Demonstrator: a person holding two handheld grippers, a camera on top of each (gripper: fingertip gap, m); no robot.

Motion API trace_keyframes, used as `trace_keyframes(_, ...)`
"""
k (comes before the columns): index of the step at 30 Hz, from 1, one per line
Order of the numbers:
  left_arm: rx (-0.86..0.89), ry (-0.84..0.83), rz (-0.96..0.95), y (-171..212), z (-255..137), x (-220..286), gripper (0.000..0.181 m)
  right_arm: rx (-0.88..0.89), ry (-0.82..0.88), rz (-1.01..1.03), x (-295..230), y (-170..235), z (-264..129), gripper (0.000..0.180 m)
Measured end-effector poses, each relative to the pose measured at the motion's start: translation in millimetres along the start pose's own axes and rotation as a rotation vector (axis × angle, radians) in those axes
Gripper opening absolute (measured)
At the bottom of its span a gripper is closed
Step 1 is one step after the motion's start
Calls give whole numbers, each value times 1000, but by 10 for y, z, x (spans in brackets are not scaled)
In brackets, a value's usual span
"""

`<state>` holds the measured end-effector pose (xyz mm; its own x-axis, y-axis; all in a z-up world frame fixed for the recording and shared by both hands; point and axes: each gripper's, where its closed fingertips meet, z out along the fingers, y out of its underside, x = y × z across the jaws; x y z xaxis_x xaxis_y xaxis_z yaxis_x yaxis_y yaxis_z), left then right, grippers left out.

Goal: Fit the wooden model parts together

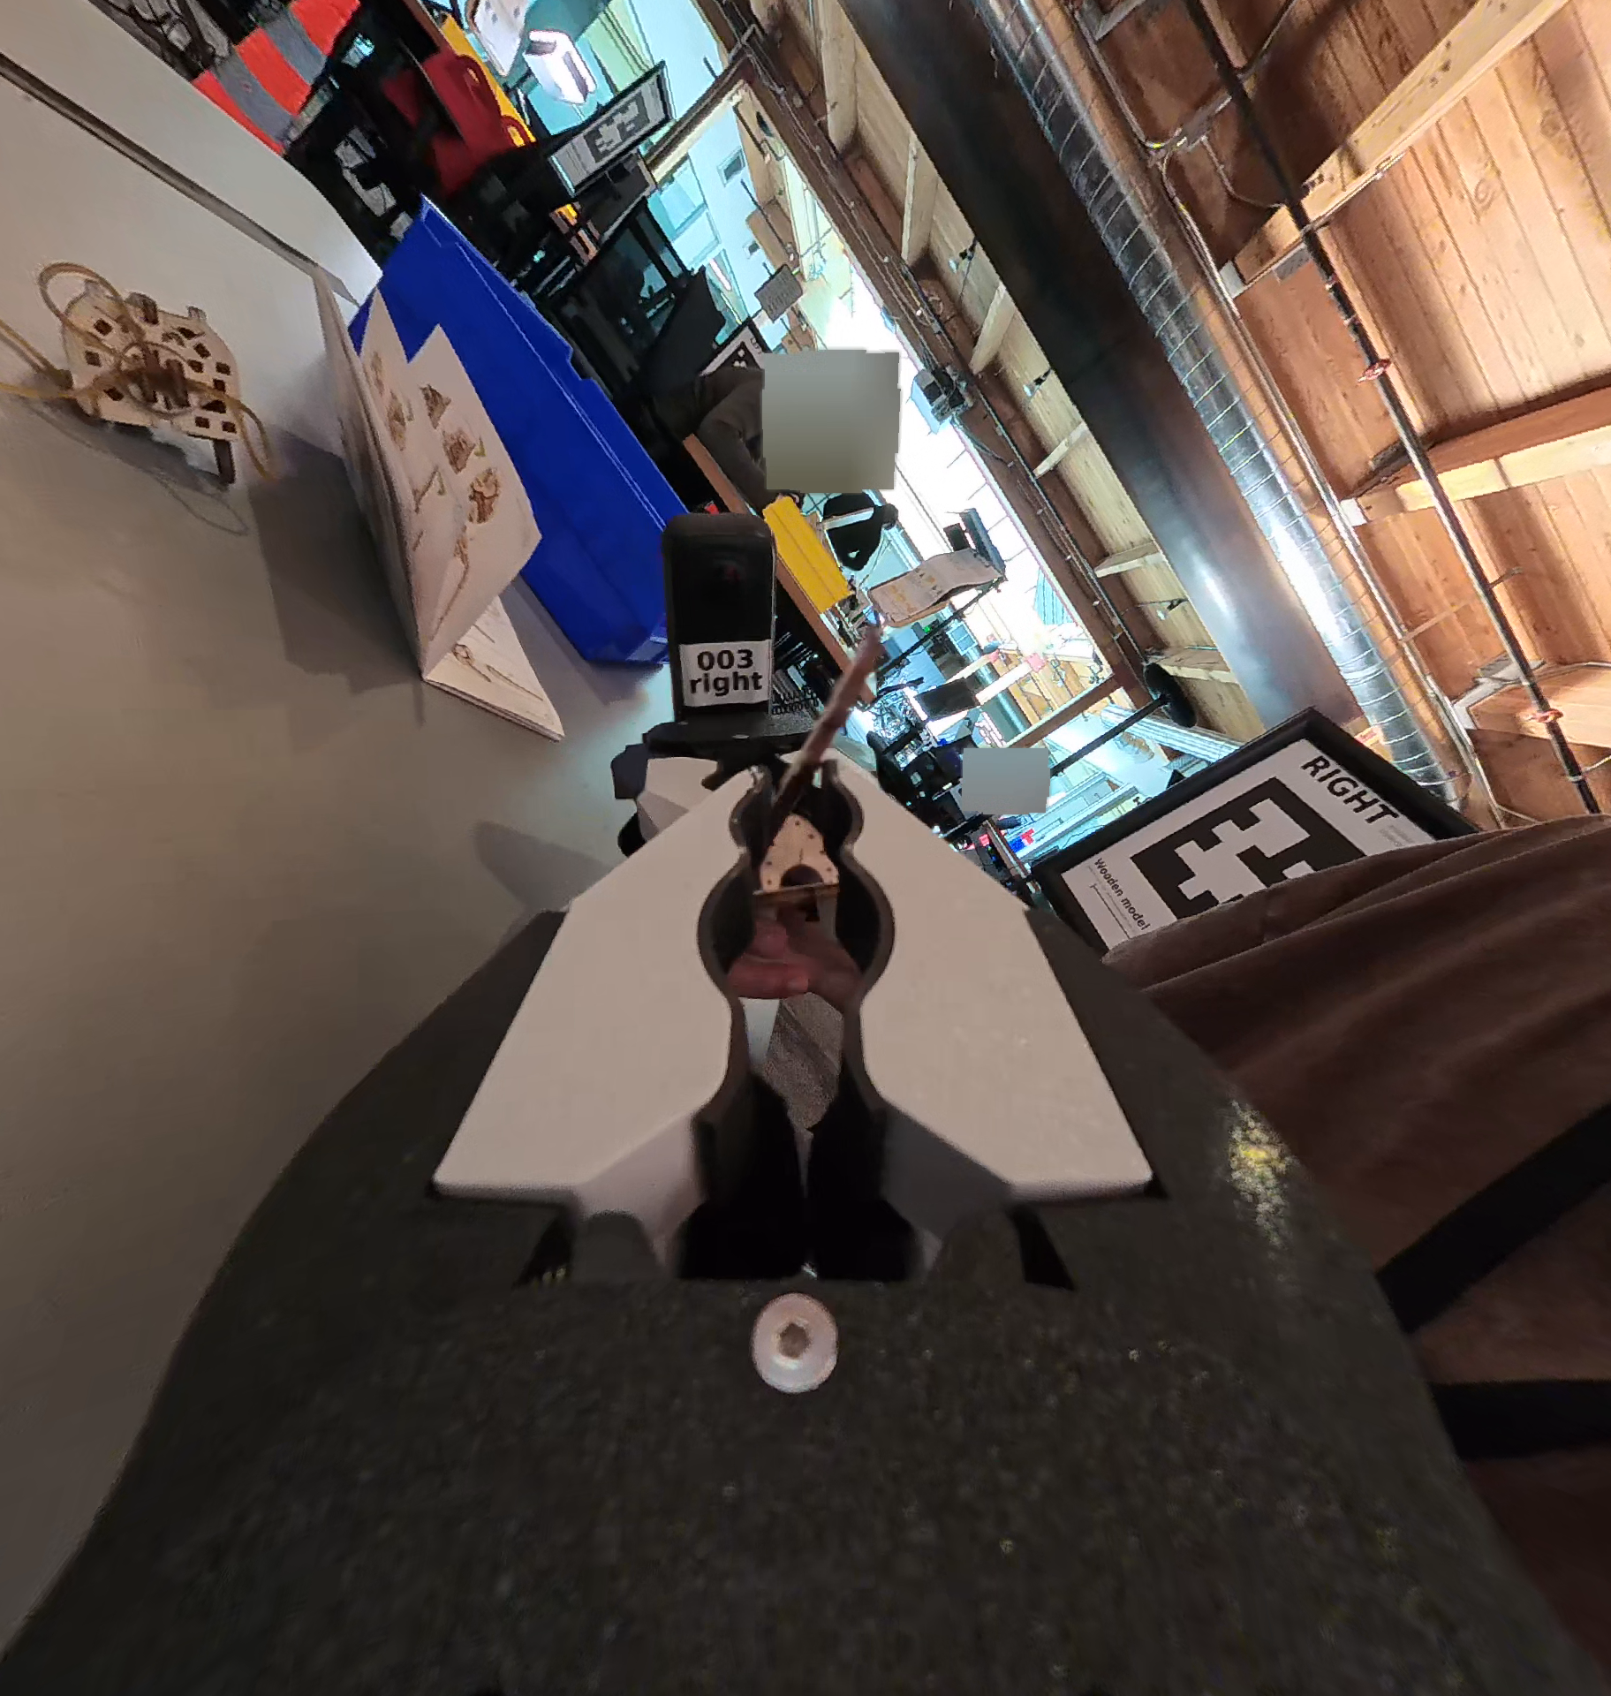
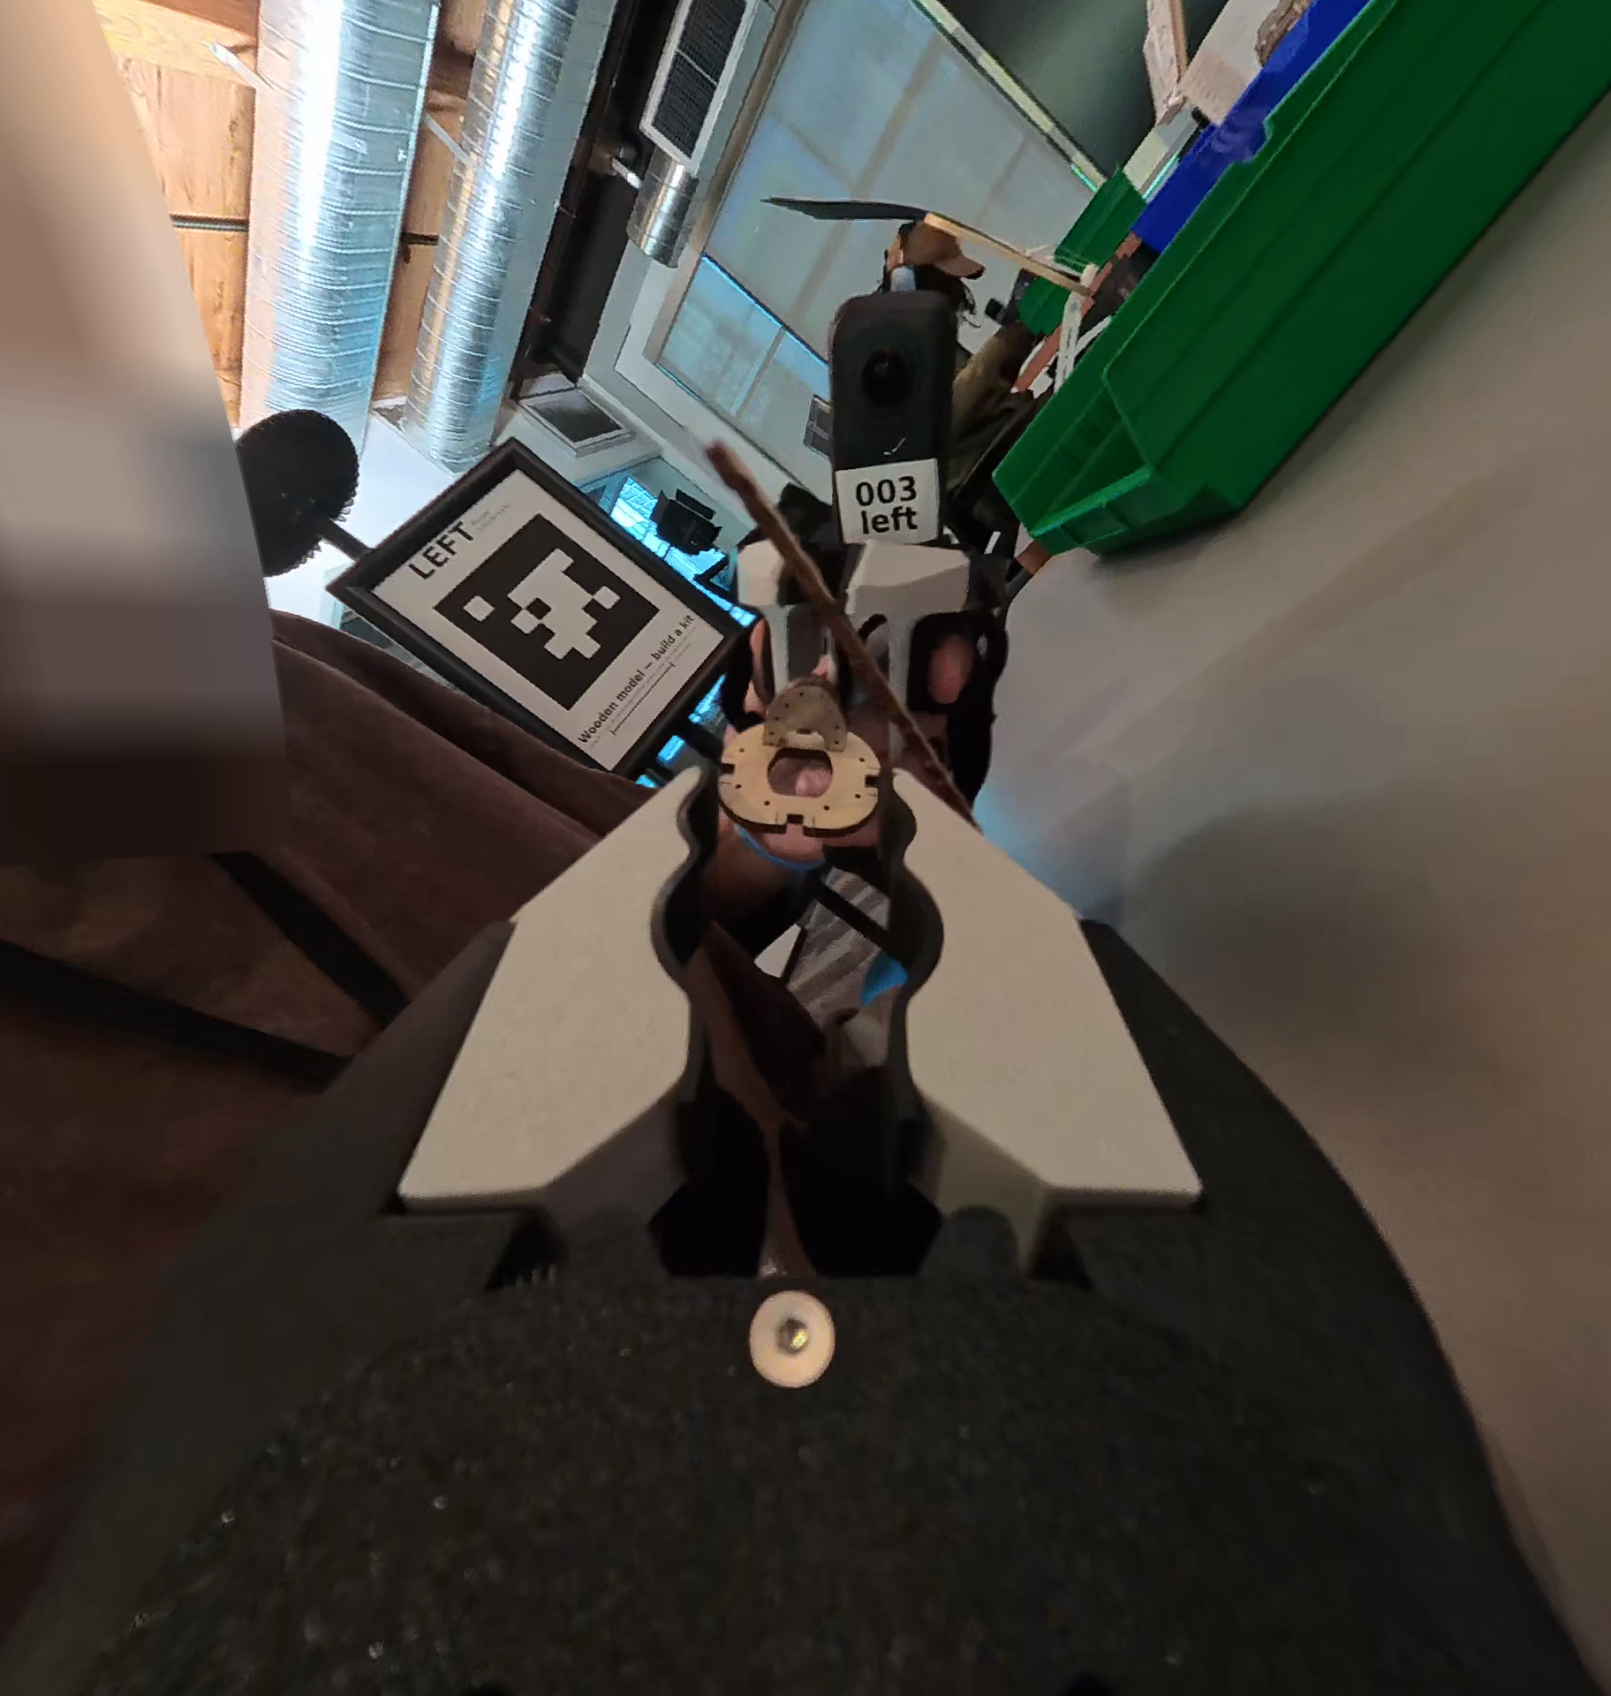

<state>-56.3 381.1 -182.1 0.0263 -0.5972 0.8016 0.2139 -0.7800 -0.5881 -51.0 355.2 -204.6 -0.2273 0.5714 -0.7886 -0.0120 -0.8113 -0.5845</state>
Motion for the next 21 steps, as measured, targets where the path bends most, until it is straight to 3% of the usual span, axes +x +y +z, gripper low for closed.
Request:
trace_keyframes(8,-20,-58,-41,58,-25,-181,0,-67,172,-73,172,42,-197,34)
trace_keyframes(21,38,-62,-98,33,14,-195,0,-80,139,31,128,151,90,34)
